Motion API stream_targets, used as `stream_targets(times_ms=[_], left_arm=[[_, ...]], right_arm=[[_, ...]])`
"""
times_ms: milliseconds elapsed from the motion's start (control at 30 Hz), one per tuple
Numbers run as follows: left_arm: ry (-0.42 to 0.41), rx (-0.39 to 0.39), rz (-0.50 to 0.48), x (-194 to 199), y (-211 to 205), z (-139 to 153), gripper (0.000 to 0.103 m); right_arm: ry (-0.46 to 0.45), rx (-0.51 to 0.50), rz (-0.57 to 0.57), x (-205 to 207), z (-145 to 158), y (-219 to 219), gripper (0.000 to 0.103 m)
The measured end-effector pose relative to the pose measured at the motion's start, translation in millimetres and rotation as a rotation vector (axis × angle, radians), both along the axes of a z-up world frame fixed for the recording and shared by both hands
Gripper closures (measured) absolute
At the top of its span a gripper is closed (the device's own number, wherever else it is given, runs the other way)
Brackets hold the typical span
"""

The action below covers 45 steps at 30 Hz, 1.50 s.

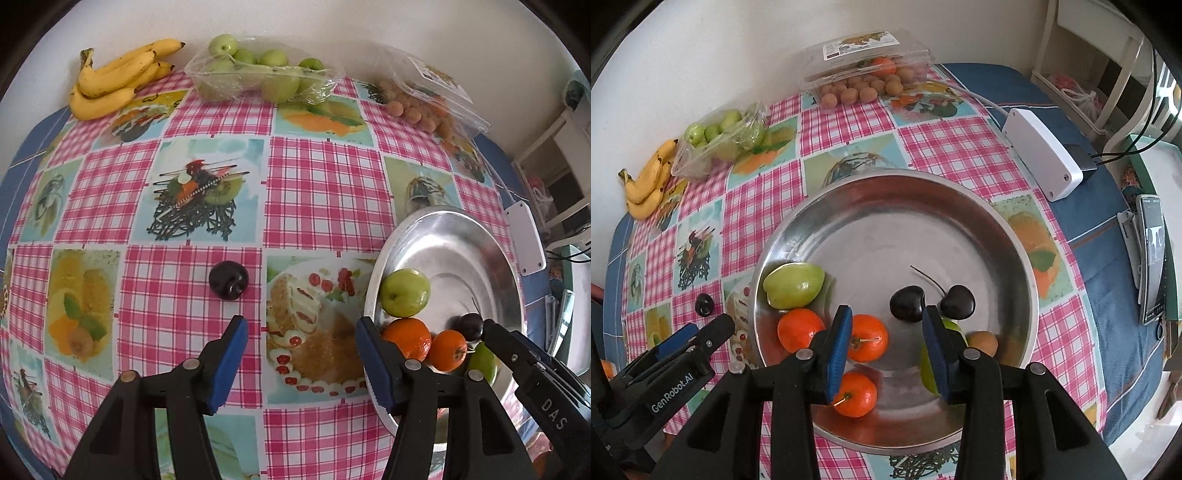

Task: Organize fruits
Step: 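Withdraw both open tools from the bowl toward the remaining fruit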

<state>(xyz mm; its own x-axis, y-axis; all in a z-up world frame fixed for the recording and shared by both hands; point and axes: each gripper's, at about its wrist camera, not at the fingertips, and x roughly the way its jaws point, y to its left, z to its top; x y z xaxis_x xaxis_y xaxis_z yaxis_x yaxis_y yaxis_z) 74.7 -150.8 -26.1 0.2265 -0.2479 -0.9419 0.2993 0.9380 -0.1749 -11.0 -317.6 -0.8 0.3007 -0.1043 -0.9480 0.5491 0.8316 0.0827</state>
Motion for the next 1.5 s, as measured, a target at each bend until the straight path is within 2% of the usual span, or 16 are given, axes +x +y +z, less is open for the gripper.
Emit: stream_targets(times_ms=[33, 100, 167, 267, 367, 400, 433, 533, 767, 833, 900, 967, 1500], left_arm=[[-0.001, 0.004, 0.002, 0, 0, 0, 0.03], [-0.005, 0.019, 0.007, 1, -1, -1, 0.025], [-0.01, 0.039, 0.009, 1, -1, -2, 0.025], [-0.004, 0.049, 0.015, 3, 1, -5, 0.025], [-0.004, 0.064, 0.022, 4, 3, -8, 0.024], [-0.008, 0.069, 0.024, 4, 3, -9, 0.022], [-0.01, 0.073, 0.026, 5, 4, -9, 0.014], [-0.024, 0.081, 0.033, 5, 5, -8, 0.006], [-0.041, 0.105, 0.05, 8, 9, -10, 0.0], [-0.05, 0.112, 0.062, 8, 10, -10, 0.0], [-0.053, 0.113, 0.072, 10, 12, -10, 0.0], [-0.052, 0.112, 0.077, 10, 14, -11, 0.0], [-0.058, 0.11, 0.041, 6, 15, -6, 0.0]], right_arm=[[0.005, 0.0, 0.0, 0, -1, 0, 0.063], [0.017, -0.004, -0.001, 2, -4, -1, 0.06], [0.034, -0.014, -0.004, 3, -8, -2, 0.049], [0.047, -0.012, -0.008, 4, -14, -4, 0.046], [0.064, -0.01, -0.007, 5, -20, -5, 0.037], [0.069, -0.011, -0.006, 6, -22, -5, 0.033], [0.072, -0.01, -0.006, 6, -24, -5, 0.031], [0.075, -0.011, -0.002, 8, -27, -6, 0.025], [0.079, -0.011, 0.0, 8, -29, -5, 0.024], [0.076, -0.014, 0.002, 8, -28, -5, 0.017], [0.066, -0.02, 0.005, 8, -28, -5, 0.006], [0.063, -0.03, 0.011, 8, -26, -4, 0.003], [0.076, -0.044, 0.038, 10, -22, 1, 0.003]])
